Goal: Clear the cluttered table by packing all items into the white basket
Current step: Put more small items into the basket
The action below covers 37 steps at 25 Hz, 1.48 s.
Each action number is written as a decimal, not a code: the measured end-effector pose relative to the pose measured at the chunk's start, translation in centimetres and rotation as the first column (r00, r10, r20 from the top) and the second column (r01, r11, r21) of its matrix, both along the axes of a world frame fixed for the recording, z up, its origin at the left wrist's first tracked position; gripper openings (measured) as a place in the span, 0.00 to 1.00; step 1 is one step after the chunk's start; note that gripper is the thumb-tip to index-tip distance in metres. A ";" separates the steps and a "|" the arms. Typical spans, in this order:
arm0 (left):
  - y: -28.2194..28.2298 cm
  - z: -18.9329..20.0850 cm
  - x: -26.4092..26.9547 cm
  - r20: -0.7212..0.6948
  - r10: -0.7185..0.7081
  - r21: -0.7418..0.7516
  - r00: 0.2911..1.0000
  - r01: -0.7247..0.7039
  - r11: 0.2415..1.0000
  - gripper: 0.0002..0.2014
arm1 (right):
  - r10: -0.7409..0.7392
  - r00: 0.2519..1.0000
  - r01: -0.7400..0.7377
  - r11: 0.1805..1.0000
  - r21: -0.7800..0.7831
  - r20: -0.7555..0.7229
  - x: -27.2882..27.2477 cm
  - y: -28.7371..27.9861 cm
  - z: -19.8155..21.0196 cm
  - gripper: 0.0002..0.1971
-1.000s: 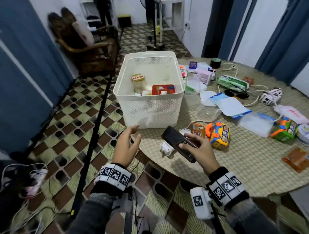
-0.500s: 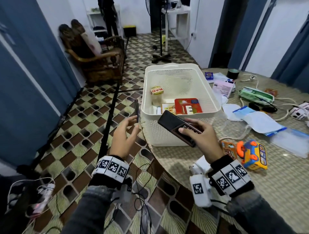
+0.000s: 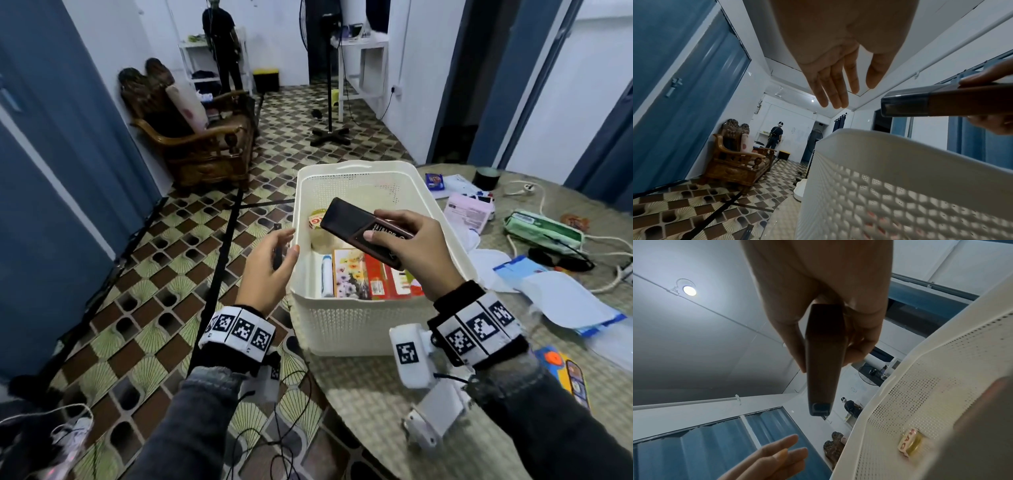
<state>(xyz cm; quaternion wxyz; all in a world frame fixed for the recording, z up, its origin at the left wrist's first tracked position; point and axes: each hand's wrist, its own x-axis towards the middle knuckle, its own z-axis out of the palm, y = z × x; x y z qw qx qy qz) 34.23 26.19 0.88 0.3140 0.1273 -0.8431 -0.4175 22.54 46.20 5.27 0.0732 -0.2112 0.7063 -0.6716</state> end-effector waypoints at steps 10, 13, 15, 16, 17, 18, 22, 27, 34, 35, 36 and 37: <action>-4.0 -0.5 -4.5 0.046 -0.010 -0.069 0.999 0.013 0.998 0.14 | -0.018 1.000 0.017 0.997 0.081 0.012 -7.2 -3.7 0.9 0.21; -5.6 -0.5 -6.6 0.045 -0.017 -0.070 0.999 0.020 0.997 0.14 | -0.018 0.998 0.011 0.993 0.115 0.052 -9.2 -5.0 0.4 0.22; -6.8 -0.3 -8.0 0.056 -0.051 -0.067 0.997 0.054 0.996 0.14 | -0.047 0.995 0.035 0.990 0.136 0.085 -10.6 -5.7 0.0 0.22; -7.7 -0.2 -9.0 0.070 -0.072 -0.067 0.995 0.077 0.995 0.14 | -0.075 0.993 0.061 0.986 0.158 0.090 -11.4 -6.2 -0.3 0.23; -8.7 -0.2 -10.1 0.088 -0.089 -0.071 0.992 0.095 0.993 0.14 | -0.104 0.991 0.088 0.979 0.185 0.083 -12.3 -6.6 -0.7 0.24; -9.7 0.0 -11.3 0.106 -0.106 -0.070 0.989 0.114 0.991 0.15 | -0.133 0.988 0.115 0.971 0.209 0.075 -13.1 -7.2 -0.9 0.25; -14.5 1.3 -17.4 0.165 -0.240 -0.059 0.957 0.252 0.966 0.16 | -0.240 0.969 0.223 0.950 0.220 0.055 -16.2 -9.6 -1.8 0.27; -19.3 2.2 -23.4 0.171 -0.449 -0.068 0.877 0.465 0.882 0.12 | -0.443 0.896 0.432 0.860 0.273 -0.024 -17.3 -12.7 -2.2 0.27; -21.1 3.9 -28.5 0.167 -0.683 -0.086 0.711 0.701 0.708 0.12 | -0.702 0.706 0.680 0.708 0.188 0.093 -14.3 -12.9 -4.4 0.27; -20.6 4.2 -29.3 0.169 -0.716 -0.113 0.678 0.735 0.669 0.11 | -0.725 0.680 0.707 0.687 0.168 0.107 -13.7 -12.5 -4.5 0.27; -19.9 4.5 -30.2 0.180 -0.747 -0.149 0.640 0.769 0.622 0.11 | -0.748 0.654 0.733 0.663 0.153 0.111 -13.3 -12.1 -4.6 0.27; -19.2 4.9 -31.0 0.196 -0.776 -0.181 0.599 0.800 0.572 0.11 | -0.768 0.631 0.756 0.640 0.136 0.105 -12.9 -11.7 -4.5 0.27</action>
